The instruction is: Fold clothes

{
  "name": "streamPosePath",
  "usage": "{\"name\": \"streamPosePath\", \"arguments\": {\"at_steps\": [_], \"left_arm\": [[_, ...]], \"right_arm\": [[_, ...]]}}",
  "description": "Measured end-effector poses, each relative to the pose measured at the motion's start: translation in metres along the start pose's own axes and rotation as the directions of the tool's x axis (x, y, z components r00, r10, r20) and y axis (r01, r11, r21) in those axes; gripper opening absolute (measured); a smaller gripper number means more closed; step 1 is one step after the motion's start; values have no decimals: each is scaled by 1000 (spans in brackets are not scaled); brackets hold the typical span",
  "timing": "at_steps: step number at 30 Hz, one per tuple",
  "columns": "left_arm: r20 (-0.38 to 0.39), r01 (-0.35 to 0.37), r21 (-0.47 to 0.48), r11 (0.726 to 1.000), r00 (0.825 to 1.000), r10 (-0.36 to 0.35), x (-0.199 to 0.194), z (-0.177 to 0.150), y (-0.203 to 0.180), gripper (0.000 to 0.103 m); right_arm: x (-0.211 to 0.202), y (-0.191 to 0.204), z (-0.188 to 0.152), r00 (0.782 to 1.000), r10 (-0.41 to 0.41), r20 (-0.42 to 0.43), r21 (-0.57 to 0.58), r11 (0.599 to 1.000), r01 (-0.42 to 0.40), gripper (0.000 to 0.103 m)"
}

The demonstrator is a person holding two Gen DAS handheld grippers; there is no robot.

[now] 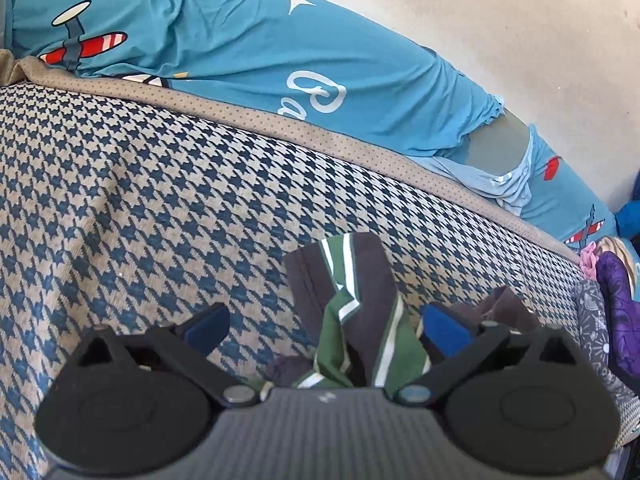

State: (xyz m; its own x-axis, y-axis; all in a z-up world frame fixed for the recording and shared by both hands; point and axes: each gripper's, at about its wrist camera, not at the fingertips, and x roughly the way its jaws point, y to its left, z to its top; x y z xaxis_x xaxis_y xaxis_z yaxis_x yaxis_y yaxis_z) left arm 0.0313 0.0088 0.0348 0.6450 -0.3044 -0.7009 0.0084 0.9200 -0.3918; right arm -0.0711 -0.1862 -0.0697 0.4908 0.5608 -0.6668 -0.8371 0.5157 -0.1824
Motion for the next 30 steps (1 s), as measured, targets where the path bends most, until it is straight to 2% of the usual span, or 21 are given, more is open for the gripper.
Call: {"name": "streamPosePath", "arguments": {"at_steps": [5,8,16,18,20,21,23,26,27,30], "left_arm": [[-34,8,-19,1000,999,-8,14,-4,-2,103],[-27,12,-11,1000,1000,-13,19,-6,-6,103],[-24,-67,49,997,997,68,37,-12,-18,103],[-33,-75,56,996,996,77,42,-14,-19,100],[-54,-59,52,997,997,62,46,-15,-18,75],[-67,-49,51,998,996,52,48,-16,-17,68],[-73,-56,71,996,995,62,49,-18,-18,45],[-76,-68,81,994,994,75,48,-20,-16,31],[-77,-69,70,995,994,75,48,-20,-13,28],[-81,-70,33,997,994,72,43,-21,-5,28]], "right_arm": [[0,-1,-1,1000,12,1,-17,1000,-12,8],[0,-1,-1,1000,11,-1,-26,1000,-11,10],[-1,-7,-3,1000,15,1,-37,999,-15,11],[-2,-9,-3,1000,16,3,-41,999,-16,11],[-3,-10,-3,1000,15,4,-45,999,-15,11],[-3,-12,-3,1000,15,3,-48,999,-15,11],[-5,-15,-1,1000,18,0,-60,998,-17,11],[-14,-31,4,999,43,11,-39,998,-43,12],[-19,-39,6,998,57,20,-16,998,-57,16],[-31,-58,15,996,63,61,67,995,-67,23]]}}
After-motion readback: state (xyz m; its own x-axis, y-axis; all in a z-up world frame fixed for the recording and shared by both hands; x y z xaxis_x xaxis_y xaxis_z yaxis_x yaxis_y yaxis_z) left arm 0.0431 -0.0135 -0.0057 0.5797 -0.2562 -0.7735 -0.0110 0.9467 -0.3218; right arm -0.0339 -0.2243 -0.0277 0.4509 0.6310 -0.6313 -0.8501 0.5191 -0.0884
